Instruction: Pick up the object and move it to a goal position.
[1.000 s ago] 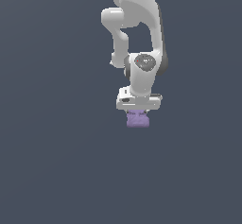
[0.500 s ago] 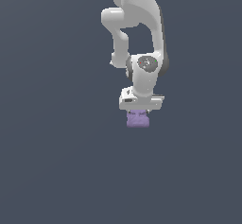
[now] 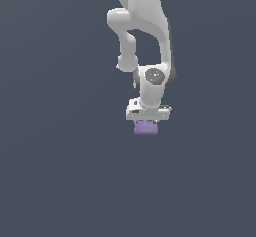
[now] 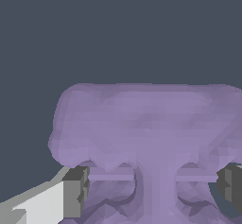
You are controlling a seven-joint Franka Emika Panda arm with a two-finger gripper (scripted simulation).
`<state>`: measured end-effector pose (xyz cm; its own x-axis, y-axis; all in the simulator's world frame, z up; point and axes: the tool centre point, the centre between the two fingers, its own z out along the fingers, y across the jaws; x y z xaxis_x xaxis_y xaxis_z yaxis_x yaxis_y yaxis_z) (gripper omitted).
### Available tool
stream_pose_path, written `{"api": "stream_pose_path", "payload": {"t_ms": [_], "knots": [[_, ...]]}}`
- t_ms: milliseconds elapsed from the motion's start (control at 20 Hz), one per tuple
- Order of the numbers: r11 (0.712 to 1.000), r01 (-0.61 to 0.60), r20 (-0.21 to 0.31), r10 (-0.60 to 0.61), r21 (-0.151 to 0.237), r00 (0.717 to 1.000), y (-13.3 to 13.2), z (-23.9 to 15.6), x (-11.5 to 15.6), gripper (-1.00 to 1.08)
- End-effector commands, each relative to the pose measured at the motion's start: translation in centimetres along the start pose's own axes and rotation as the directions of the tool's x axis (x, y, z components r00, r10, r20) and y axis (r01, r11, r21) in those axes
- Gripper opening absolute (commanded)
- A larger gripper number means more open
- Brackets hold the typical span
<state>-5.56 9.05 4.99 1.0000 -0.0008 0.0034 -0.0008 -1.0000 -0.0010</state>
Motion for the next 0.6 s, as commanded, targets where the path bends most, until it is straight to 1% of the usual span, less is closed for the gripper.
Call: {"api": "stream_pose_path", "payload": {"t_ms": [0, 150, 200, 550], "knots": [[1.000, -0.001, 0.004, 0.001, -0.001, 1.000, 0.06, 0.97, -0.10, 1.00], [1.000, -0.001, 0.004, 0.001, -0.001, 1.000, 0.05, 1.20, -0.06, 1.00], [1.000, -0.001, 0.004, 0.001, -0.001, 1.000, 0.05, 1.20, -0.06, -1.00], [1.000, -0.001, 0.004, 0.001, -0.001, 1.000, 0.05, 1.20, -0.06, -1.00]]}}
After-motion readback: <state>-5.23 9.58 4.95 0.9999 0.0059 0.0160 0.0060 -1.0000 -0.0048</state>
